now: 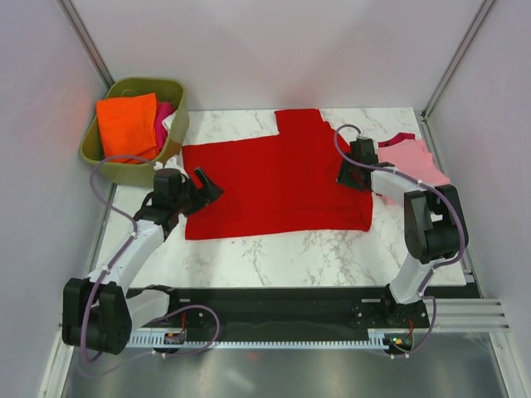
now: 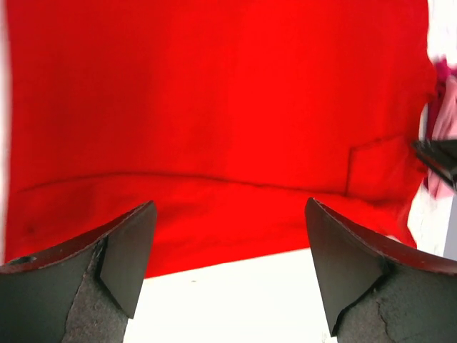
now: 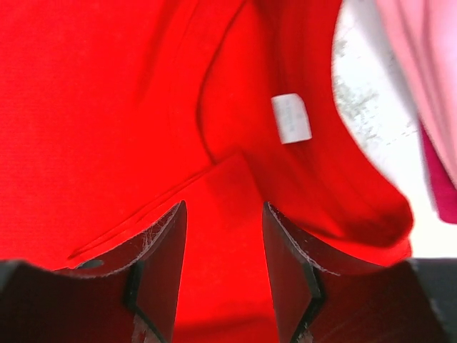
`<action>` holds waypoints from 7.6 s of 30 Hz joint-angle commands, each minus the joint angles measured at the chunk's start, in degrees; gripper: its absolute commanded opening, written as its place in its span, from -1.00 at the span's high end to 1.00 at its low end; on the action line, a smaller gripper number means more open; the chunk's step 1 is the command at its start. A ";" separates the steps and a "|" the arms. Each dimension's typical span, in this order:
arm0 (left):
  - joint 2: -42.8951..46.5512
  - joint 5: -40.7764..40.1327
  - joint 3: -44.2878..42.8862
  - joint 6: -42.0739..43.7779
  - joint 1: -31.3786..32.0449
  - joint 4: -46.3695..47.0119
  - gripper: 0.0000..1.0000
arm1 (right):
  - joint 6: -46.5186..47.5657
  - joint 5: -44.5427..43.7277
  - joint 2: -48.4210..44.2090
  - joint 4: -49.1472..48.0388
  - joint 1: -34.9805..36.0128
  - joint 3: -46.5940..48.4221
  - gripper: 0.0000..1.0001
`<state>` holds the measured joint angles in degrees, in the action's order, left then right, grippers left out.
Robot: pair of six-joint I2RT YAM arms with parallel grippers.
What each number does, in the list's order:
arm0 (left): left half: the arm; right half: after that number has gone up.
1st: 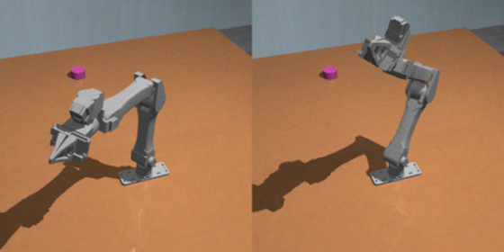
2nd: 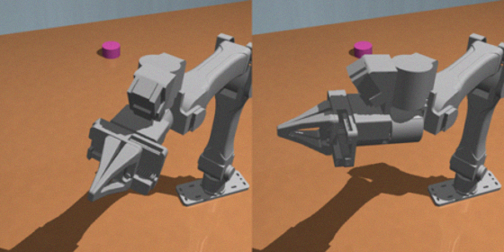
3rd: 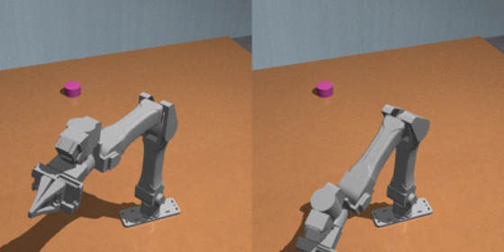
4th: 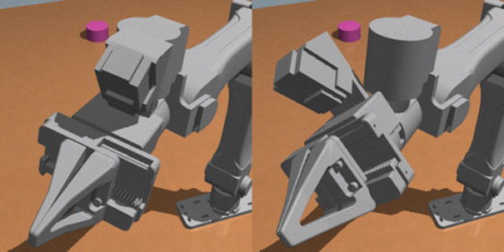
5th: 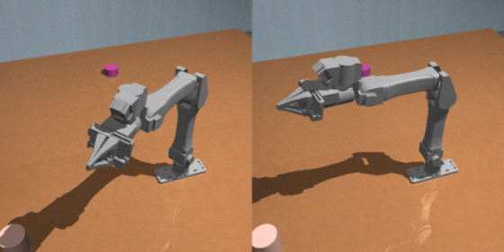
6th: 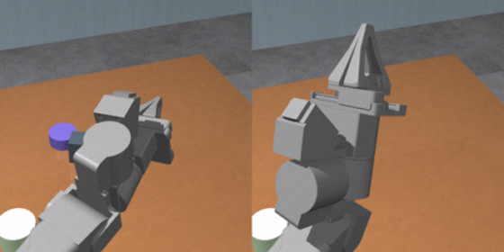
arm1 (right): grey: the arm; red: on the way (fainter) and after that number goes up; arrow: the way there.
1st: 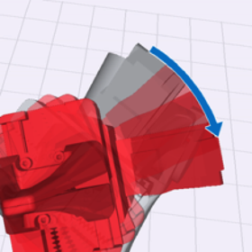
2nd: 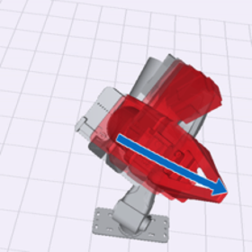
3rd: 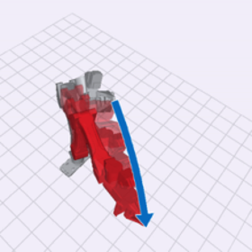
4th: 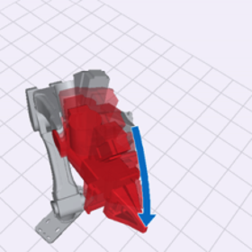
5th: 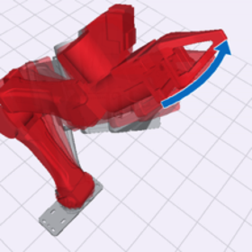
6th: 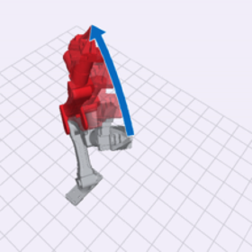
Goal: Fold and stack the t-shirts
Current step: Fold the tshirt
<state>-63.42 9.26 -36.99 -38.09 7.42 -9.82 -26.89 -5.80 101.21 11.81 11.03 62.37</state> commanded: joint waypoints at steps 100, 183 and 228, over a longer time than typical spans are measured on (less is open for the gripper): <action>-63.41 -0.30 -57.93 -6.04 33.36 -5.20 0.53 | -0.35 -0.26 -2.95 -6.72 -1.27 -2.08 1.00; -65.52 -6.27 -63.11 -5.42 34.68 -13.20 0.45 | -0.61 1.23 -5.67 -7.07 -2.59 -4.10 1.00; -61.83 -6.18 -63.91 -0.94 35.38 -14.88 0.93 | -0.09 -0.35 -10.94 -4.96 -3.20 -3.31 1.00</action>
<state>-130.89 2.22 -102.39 -41.87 42.22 -26.55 -27.38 -4.38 93.32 7.27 8.08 57.76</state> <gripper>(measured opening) 0.033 0.007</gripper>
